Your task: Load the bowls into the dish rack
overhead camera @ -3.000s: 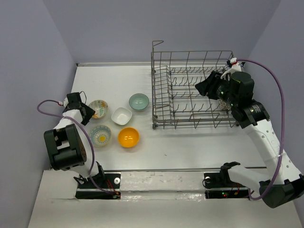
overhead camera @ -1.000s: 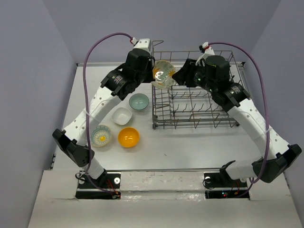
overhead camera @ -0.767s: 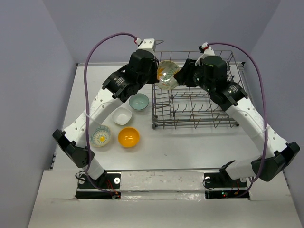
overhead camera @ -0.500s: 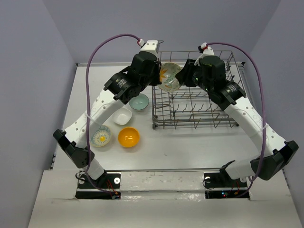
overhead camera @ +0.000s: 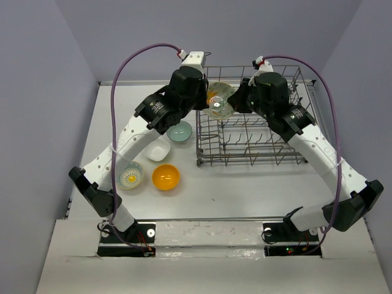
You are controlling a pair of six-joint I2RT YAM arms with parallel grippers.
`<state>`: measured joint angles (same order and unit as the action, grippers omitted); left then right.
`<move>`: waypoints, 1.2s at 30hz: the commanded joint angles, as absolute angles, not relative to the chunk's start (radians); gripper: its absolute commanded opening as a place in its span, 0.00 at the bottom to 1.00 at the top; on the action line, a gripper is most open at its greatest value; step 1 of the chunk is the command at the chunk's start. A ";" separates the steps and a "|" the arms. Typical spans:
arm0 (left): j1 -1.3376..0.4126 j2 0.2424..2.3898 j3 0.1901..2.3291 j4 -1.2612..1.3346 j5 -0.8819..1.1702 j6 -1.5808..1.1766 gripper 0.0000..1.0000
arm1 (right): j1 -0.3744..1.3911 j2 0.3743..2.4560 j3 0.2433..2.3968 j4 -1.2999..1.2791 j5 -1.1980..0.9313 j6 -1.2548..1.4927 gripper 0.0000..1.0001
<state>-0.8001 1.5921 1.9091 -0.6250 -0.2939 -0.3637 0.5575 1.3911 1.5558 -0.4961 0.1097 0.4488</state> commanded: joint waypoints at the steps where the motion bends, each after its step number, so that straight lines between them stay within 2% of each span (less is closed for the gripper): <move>1: -0.818 1.562 1.911 -0.523 -0.298 -0.383 0.30 | 0.563 1.359 1.571 -0.443 0.153 0.462 0.01; 3: -0.818 1.563 1.913 -0.517 -0.293 -0.377 0.35 | 0.563 1.355 1.571 -0.445 0.153 0.456 0.01; 5: -0.819 1.571 1.930 -0.518 -0.288 -0.373 0.48 | 0.563 1.344 1.569 -0.445 0.160 0.451 0.01; 10: -0.818 1.583 1.977 -0.525 -0.278 -0.357 0.66 | 0.563 1.324 1.580 -0.463 0.210 0.428 0.01; 14: -0.818 1.539 1.994 -0.529 -0.365 -0.321 0.85 | 0.563 1.318 1.603 -0.520 0.411 0.365 0.01; 15: -0.818 1.492 1.971 -0.502 -0.427 -0.305 0.90 | 0.563 1.310 1.598 -0.537 0.557 0.323 0.01; 16: -0.815 1.491 1.950 -0.502 -0.448 -0.296 0.90 | 0.563 1.307 1.594 -0.540 0.558 0.295 0.01; 19: -0.772 1.360 1.797 -0.439 -0.463 -0.298 0.97 | 0.563 1.315 1.560 -0.525 0.942 0.155 0.01; 22: -0.674 1.267 1.691 -0.399 -0.370 -0.313 0.98 | 0.563 1.325 1.490 -0.383 1.172 -0.071 0.01; 26: -0.526 1.160 1.455 -0.354 -0.220 -0.340 0.98 | 0.563 1.338 1.271 -0.024 1.291 -0.543 0.01; 28: -0.453 1.106 1.370 -0.318 -0.174 -0.341 0.98 | 0.543 1.357 1.250 0.058 1.299 -0.597 0.01; 32: -0.361 1.048 1.186 -0.270 -0.063 -0.351 0.98 | 0.502 1.423 1.244 0.057 1.312 -0.629 0.01; 36: -0.301 1.029 1.091 -0.221 -0.006 -0.361 0.99 | 0.477 1.463 1.216 0.075 1.307 -0.660 0.01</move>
<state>-0.3470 1.0611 1.1454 -0.3244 -0.1123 -0.3492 0.4973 1.4689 1.2201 -0.0772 1.2350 -0.5587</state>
